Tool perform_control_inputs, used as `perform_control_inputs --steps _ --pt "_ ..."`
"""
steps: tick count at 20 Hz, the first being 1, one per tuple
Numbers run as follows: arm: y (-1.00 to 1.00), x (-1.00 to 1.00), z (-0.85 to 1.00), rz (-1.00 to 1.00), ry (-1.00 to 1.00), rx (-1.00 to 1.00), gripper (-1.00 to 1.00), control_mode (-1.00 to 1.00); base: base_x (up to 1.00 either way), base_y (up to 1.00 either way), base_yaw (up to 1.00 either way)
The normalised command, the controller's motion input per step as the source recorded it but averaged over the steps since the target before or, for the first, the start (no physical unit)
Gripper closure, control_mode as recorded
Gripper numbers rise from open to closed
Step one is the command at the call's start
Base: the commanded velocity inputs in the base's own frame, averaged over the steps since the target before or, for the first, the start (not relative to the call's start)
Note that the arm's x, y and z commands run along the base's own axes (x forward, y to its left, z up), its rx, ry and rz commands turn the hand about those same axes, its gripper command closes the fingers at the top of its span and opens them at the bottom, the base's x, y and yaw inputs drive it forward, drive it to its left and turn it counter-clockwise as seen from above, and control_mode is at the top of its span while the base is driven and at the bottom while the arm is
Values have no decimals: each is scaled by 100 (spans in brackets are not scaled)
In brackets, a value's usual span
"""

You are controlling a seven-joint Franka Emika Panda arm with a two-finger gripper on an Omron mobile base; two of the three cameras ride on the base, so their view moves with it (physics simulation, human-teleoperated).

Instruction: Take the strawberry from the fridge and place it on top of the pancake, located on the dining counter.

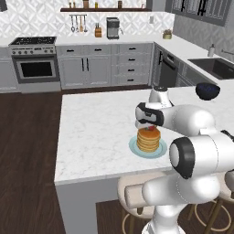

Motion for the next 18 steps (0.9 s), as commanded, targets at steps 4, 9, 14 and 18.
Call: perform_control_inputs --steps 4,9,14,18 --pt "0 0 0 0 0 0 100 -100 0 0 0" --pt "0 -1 0 0 0 0 -100 -100 0 0 0" --pt "0 -17 2 0 -2 0 -100 -100 0 0 0" --pt "1 -17 22 0 -4 -2 -100 -100 0 0 0"
